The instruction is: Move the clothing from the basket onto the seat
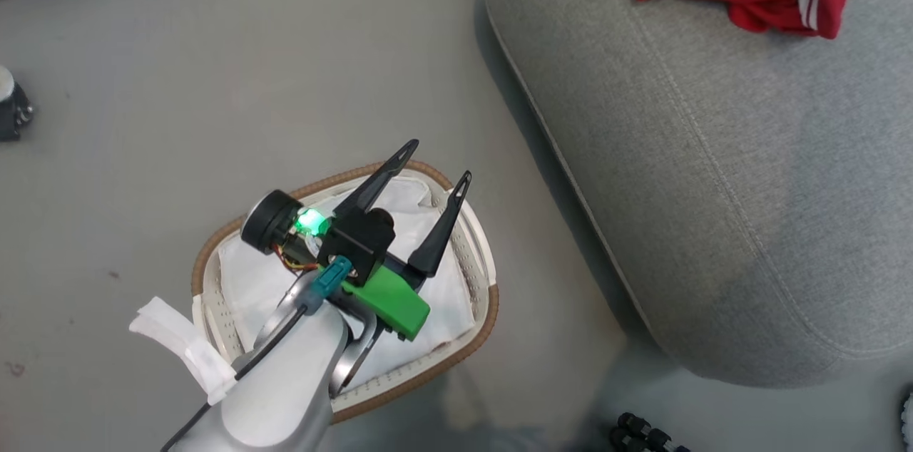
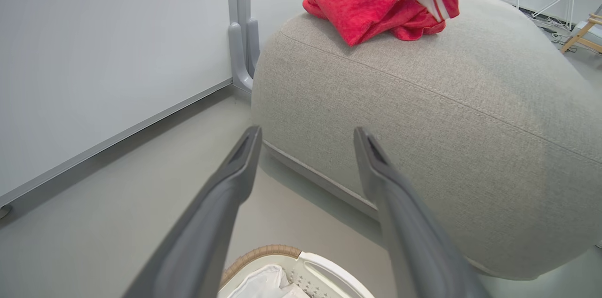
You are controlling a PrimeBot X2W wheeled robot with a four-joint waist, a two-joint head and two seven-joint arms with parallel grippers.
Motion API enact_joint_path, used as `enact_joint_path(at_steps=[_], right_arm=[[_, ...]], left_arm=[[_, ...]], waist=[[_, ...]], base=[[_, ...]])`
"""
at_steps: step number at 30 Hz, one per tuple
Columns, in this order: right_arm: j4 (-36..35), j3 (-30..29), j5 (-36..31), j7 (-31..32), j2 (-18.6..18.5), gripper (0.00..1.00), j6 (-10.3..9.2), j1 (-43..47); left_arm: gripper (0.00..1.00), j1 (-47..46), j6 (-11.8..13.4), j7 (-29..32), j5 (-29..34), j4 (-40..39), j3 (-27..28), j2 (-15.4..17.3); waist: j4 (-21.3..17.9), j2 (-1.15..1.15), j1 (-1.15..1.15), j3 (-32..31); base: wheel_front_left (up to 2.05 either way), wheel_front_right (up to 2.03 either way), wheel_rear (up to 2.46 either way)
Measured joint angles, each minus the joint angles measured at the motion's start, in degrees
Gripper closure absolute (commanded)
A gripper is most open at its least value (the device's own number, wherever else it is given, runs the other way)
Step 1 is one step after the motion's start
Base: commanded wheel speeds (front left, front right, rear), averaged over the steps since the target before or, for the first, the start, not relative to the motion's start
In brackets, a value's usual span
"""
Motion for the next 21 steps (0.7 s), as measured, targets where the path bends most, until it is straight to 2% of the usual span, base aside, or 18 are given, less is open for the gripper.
enact_joint_path(at_steps=[6,13,18,21], right_arm=[[8.4,-3.4,-3.2,-2.5,-0.8,1.00,0.00,2.3],[15.8,-5.4,-6.6,-4.4,3.9,1.00,0.00,9.2],[13.7,-4.5,-5.7,-4.5,6.9,1.00,0.00,17.4],[12.4,-4.3,-4.6,-4.5,7.4,1.00,0.00,21.1]], left_arm=[[0.00,-1.8,0.0,0.0,1.5,-0.5,0.2,0.5],[0.00,-2.2,0.2,0.0,2.3,-1.6,1.0,1.5],[0.00,-2.2,0.3,0.0,2.4,-1.9,1.5,2.1],[0.00,-2.2,0.4,0.0,2.4,-2.0,1.8,2.1]], waist=[[0.6,0.00,0.00,5.7],[0.9,0.00,0.00,10.9],[0.5,0.00,0.00,12.6],[0.2,0.00,0.00,12.4]], base=[[0.00,0.00,0.00],[0.00,0.00,0.00],[0.00,0.00,0.00],[0.00,0.00,0.00]])
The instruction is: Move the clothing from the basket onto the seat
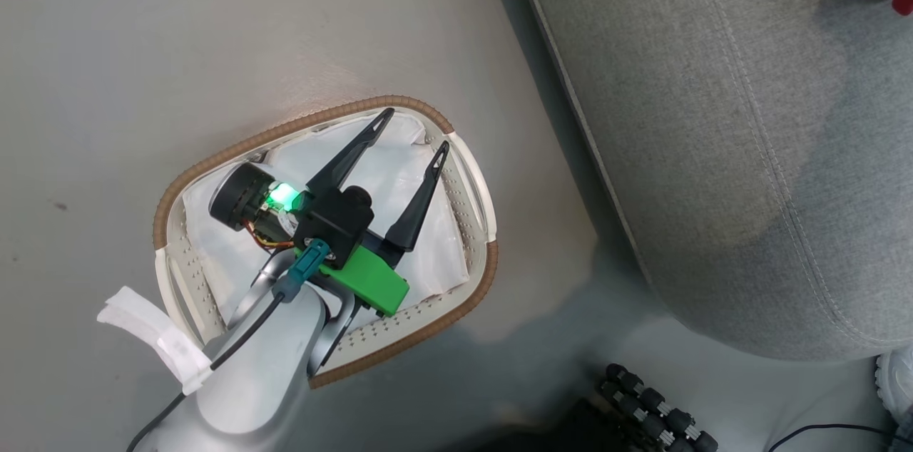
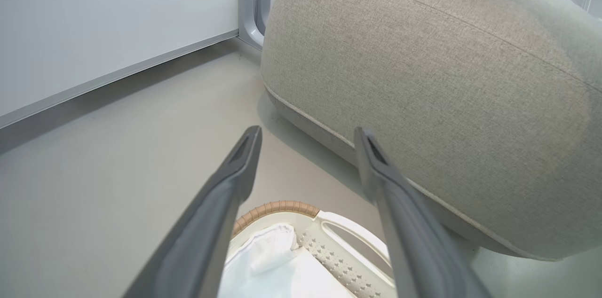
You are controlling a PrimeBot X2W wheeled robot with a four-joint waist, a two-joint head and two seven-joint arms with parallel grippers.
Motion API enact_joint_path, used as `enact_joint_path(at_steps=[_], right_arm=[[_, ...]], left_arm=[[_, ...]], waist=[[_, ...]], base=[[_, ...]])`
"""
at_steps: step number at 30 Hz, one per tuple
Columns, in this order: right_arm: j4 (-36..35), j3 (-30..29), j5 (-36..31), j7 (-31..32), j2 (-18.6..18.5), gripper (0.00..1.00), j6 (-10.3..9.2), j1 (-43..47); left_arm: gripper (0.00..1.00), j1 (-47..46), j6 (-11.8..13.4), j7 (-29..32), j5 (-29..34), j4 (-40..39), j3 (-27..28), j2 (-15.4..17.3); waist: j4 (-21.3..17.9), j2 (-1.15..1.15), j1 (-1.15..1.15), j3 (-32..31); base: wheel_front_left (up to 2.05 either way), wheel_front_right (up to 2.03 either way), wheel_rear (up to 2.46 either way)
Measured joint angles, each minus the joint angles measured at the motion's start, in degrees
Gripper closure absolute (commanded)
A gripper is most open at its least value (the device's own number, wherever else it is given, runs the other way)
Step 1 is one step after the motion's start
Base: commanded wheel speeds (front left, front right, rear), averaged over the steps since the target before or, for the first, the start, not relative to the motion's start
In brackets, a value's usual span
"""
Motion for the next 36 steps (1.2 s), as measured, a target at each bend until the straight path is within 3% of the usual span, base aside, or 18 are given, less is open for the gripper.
enact_joint_path(at_steps=[4,5,6,7,17,25,36], right_arm=[[-2.4,1.7,2.6,0.0,2.2,1.00,0.00,3.8],[-2.9,2.1,3.0,0.0,2.3,0.86,0.00,4.6],[-3.7,2.5,3.4,0.0,2.4,0.63,0.00,5.5],[-5.2,3.0,4.9,0.0,2.8,0.00,0.00,7.5],[-11.7,5.1,5.9,0.0,4.0,0.00,0.00,17.9],[-14.2,5.4,5.2,0.0,3.0,0.00,0.00,20.3],[-17.0,2.5,4.7,0.0,5.1,0.00,0.00,22.0]], left_arm=[[0.00,0.1,0.1,0.0,0.0,0.0,0.3,0.1],[0.00,0.1,0.2,0.0,0.0,0.1,0.3,0.1],[0.00,0.2,0.2,0.0,0.0,0.2,0.3,0.1],[0.00,0.3,0.2,0.0,0.0,0.3,0.3,0.0],[0.00,1.9,0.2,0.0,-1.0,0.5,0.7,-2.8],[0.00,3.9,-0.1,0.0,-3.2,1.0,2.2,-5.5],[0.00,8.9,0.2,0.0,-5.9,-0.1,9.4,-7.9]], waist=[[-0.4,0.00,0.00,-0.8],[-0.5,0.00,0.00,-1.0],[-0.7,0.00,0.00,-1.2],[-0.8,0.00,0.00,-1.9],[-0.7,0.00,-0.01,-6.9],[0.5,0.00,-0.01,-12.7],[5.5,0.00,-0.01,-21.4]], base=[[0.00,0.00,0.00],[0.00,0.00,0.00],[0.00,0.00,0.00],[0.00,0.00,0.00],[0.00,0.00,0.00],[0.00,0.00,0.00],[0.00,0.00,0.00]])
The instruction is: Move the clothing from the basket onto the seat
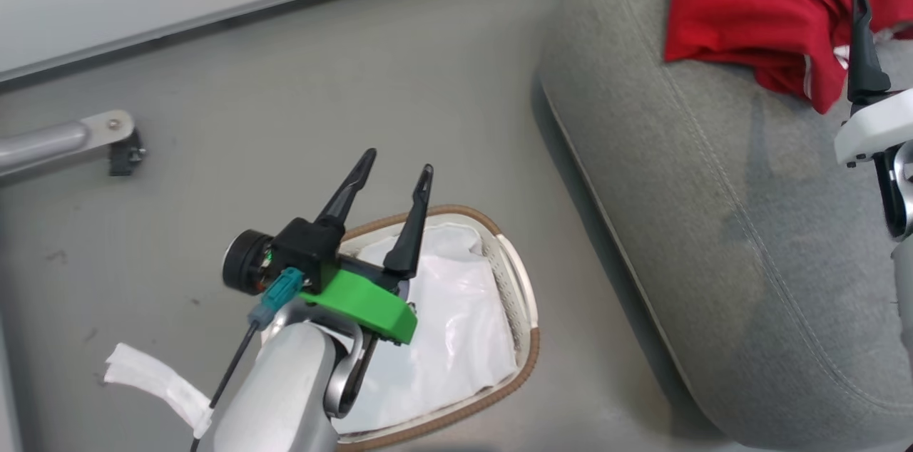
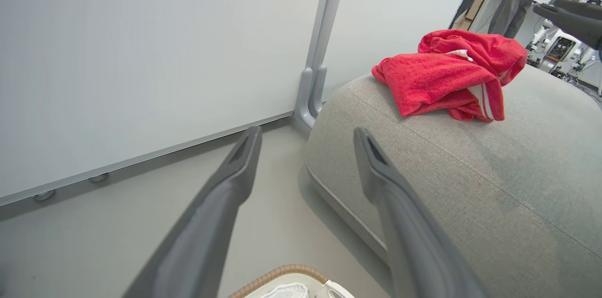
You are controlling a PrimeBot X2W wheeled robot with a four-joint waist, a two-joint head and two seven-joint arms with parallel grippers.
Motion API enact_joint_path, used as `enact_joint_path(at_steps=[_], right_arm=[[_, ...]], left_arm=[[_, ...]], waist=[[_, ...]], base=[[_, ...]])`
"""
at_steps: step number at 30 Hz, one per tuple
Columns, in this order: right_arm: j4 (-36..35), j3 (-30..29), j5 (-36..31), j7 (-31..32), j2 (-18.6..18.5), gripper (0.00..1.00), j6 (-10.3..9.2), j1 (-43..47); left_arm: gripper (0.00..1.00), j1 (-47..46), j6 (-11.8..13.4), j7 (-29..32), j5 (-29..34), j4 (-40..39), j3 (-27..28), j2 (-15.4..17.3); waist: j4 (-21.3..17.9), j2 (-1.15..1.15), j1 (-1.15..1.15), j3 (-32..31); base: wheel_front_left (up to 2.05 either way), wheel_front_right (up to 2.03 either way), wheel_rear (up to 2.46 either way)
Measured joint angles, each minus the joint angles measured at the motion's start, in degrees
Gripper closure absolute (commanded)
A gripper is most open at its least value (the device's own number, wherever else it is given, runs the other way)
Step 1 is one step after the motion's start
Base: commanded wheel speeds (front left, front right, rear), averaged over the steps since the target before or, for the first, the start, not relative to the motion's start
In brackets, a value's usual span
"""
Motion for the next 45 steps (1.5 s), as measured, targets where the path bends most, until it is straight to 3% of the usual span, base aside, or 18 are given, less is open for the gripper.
enact_joint_path(at_steps=[19,32,45], right_arm=[[-6.9,0.3,1.1,-0.1,13.4,0.00,0.00,16.0],[-8.4,3.1,6.6,-0.1,14.5,0.00,0.00,26.9],[-9.5,4.7,6.5,-0.1,14.5,0.00,0.00,30.9]], left_arm=[[0.00,11.3,4.7,0.0,0.3,-0.8,15.5,-0.2],[0.00,17.8,5.3,0.0,-1.0,0.8,17.8,-0.3],[0.00,19.3,5.3,0.0,-1.3,1.8,17.5,-0.3]], waist=[[11.0,0.00,0.00,-10.8],[14.4,0.00,0.00,-15.3],[14.3,0.00,0.00,-17.5]], base=[[0.00,0.00,0.00],[0.00,0.00,0.00],[0.00,0.00,0.00]])
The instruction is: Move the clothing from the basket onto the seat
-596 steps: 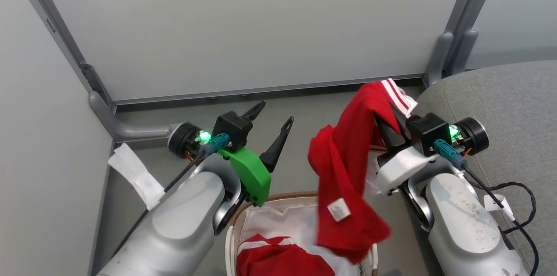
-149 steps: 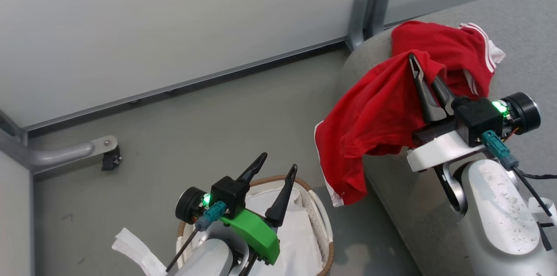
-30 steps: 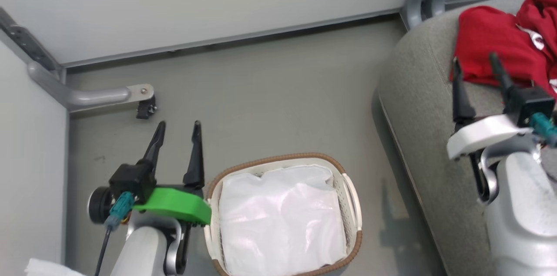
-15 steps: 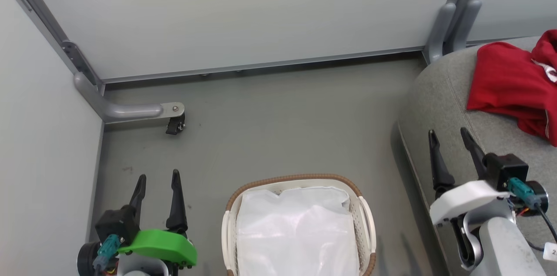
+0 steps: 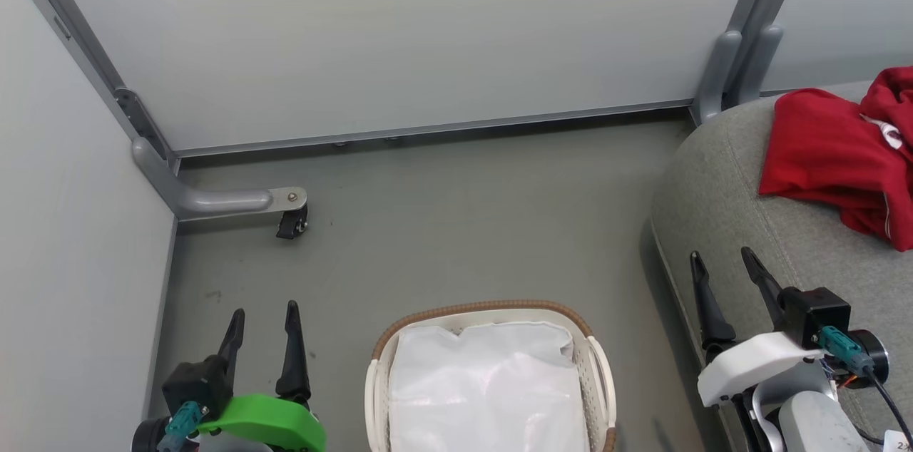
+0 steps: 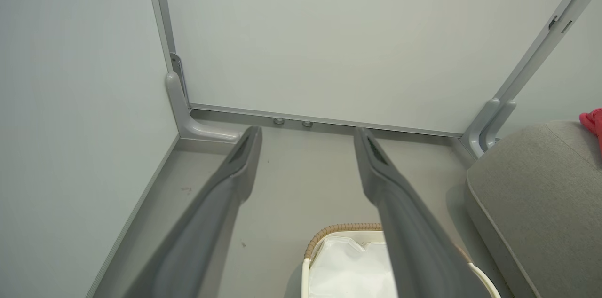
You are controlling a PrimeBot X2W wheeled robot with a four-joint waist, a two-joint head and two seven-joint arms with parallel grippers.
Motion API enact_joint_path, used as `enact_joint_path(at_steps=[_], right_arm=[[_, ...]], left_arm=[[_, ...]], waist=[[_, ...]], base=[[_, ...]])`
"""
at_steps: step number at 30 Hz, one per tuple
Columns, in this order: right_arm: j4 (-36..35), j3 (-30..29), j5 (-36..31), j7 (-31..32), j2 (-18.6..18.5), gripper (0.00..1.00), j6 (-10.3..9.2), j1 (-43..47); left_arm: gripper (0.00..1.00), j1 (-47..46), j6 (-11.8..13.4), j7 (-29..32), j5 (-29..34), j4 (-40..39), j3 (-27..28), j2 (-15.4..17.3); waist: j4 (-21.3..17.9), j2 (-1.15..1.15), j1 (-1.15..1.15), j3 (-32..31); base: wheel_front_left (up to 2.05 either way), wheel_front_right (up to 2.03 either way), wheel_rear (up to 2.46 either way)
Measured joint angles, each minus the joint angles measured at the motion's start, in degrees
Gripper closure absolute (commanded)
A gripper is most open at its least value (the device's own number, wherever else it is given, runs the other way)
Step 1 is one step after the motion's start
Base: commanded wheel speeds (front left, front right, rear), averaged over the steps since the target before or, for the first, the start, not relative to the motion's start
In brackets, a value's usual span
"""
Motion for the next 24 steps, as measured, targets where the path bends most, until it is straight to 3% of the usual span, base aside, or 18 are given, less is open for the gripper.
enact_joint_path(at_steps=[23,24], right_arm=[[0.1,1.7,0.5,0.0,0.0,0.00,0.00,0.6],[0.1,1.8,0.5,0.0,0.0,1.00,0.00,0.6]], left_arm=[[0.00,0.0,-0.1,0.0,0.0,0.3,-0.6,0.0],[1.00,0.0,-0.2,0.0,0.0,0.2,-0.6,0.0]], waist=[[0.0,0.00,0.00,-1.0],[-0.1,0.00,0.00,-1.0]], base=[[0.00,0.00,0.00],[0.00,0.00,0.00]])
